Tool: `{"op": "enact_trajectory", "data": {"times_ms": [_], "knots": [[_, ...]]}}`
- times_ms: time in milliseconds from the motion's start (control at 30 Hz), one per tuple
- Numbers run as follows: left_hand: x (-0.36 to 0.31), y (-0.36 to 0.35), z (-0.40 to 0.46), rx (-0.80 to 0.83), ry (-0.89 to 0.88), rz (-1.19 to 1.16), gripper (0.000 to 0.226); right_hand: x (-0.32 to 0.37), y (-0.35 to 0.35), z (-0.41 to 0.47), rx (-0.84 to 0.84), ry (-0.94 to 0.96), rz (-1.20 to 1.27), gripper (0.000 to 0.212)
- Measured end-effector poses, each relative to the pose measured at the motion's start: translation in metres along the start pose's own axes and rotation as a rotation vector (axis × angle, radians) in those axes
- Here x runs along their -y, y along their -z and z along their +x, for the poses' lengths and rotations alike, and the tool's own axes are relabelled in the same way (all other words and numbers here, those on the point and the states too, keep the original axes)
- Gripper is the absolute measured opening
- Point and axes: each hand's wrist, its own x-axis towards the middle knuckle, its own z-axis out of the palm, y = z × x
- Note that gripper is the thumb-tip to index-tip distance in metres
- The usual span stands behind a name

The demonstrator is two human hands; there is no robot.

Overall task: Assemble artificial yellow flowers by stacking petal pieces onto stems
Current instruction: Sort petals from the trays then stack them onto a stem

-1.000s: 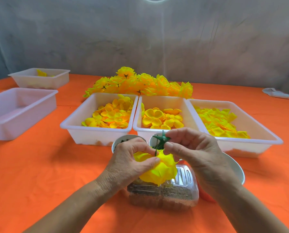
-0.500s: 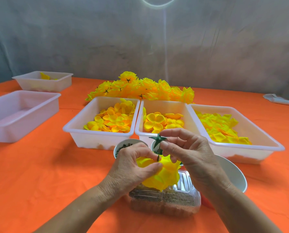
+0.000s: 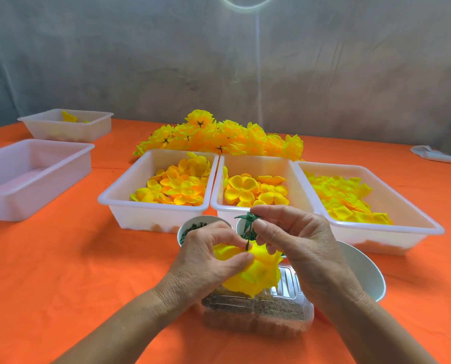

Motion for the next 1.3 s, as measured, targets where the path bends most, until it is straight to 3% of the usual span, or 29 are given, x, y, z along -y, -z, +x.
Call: {"op": "enact_trajectory", "data": {"times_ms": [333,700,800,867,933,1100,1200,1300], "knots": [[-0.005,0.002,0.001,-0.004,0.03,-0.005,0.007,-0.002,0.0,-0.001,-0.008,-0.055,0.048,0.029],[-0.018,0.009,0.004,-0.05,0.045,0.034,0.017,-0.003,0.003,0.001,0.012,-0.093,0.111,0.022],[-0.029,0.011,0.007,-0.148,0.128,-0.166,0.011,-0.003,0.003,0.002,0.004,-0.104,0.111,0.024],[-0.034,0.012,0.01,-0.154,0.203,-0.282,0.025,-0.002,0.003,0.003,0.001,-0.117,0.107,0.026],[-0.038,0.011,0.015,-0.115,0.272,-0.324,0.028,-0.001,0.003,0.003,-0.004,-0.131,0.106,0.028],[-0.042,0.008,0.023,-0.119,0.426,-0.389,0.012,0.002,0.004,0.004,-0.025,-0.166,0.123,0.025],[-0.044,0.007,0.026,-0.114,0.493,-0.399,0.008,0.003,0.004,0.005,-0.032,-0.199,0.108,0.013],[-0.041,0.008,0.031,-0.096,0.564,-0.41,0.022,0.007,0.003,0.005,-0.047,-0.235,0.076,0.007]]}}
